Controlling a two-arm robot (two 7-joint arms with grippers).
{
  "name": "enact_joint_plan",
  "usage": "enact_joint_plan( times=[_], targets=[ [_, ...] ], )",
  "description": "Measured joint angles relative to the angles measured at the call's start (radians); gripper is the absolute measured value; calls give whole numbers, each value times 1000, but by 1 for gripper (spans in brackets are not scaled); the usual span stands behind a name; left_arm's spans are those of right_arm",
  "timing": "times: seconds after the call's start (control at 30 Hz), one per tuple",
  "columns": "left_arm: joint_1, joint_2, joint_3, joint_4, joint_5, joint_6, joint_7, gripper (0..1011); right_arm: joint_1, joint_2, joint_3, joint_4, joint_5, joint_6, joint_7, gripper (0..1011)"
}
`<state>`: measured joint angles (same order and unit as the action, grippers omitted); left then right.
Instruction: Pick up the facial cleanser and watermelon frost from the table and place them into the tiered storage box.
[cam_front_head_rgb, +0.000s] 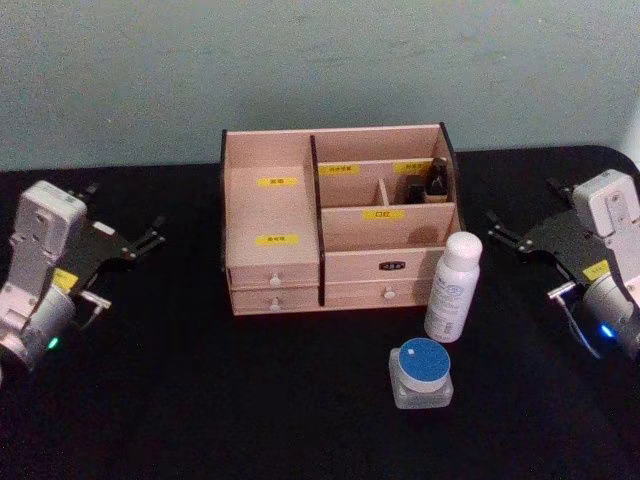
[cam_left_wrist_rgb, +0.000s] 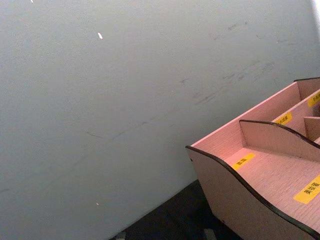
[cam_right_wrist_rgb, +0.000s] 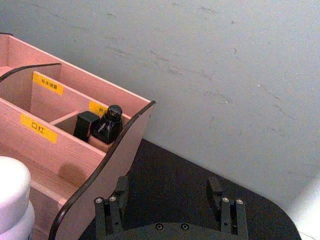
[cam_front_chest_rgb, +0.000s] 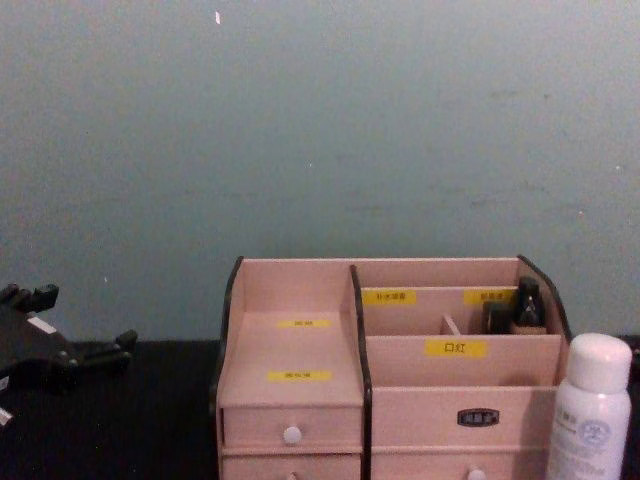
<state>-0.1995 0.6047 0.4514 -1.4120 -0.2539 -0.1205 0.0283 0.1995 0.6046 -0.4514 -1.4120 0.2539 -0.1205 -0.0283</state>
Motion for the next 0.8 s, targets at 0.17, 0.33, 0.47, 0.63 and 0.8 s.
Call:
enact_joint_plan(
  times=[0.17,0.33,0.47,0.63,0.8],
  targets=[
    [0,0,0,0,0,0,0,1001,0,0,0,0,0,0,0,1000],
    [0,0,0,0,0,0,0,1001,0,0,0,0,0,0,0,1000],
    [0,0,0,0,0,0,0,1001,0,0,0,0,0,0,0,1000],
    [0,0,0,0,0,0,0,1001,0,0,0,0,0,0,0,1000],
    [0,0,0,0,0,0,0,1001,0,0,0,0,0,0,0,1000]
  ],
)
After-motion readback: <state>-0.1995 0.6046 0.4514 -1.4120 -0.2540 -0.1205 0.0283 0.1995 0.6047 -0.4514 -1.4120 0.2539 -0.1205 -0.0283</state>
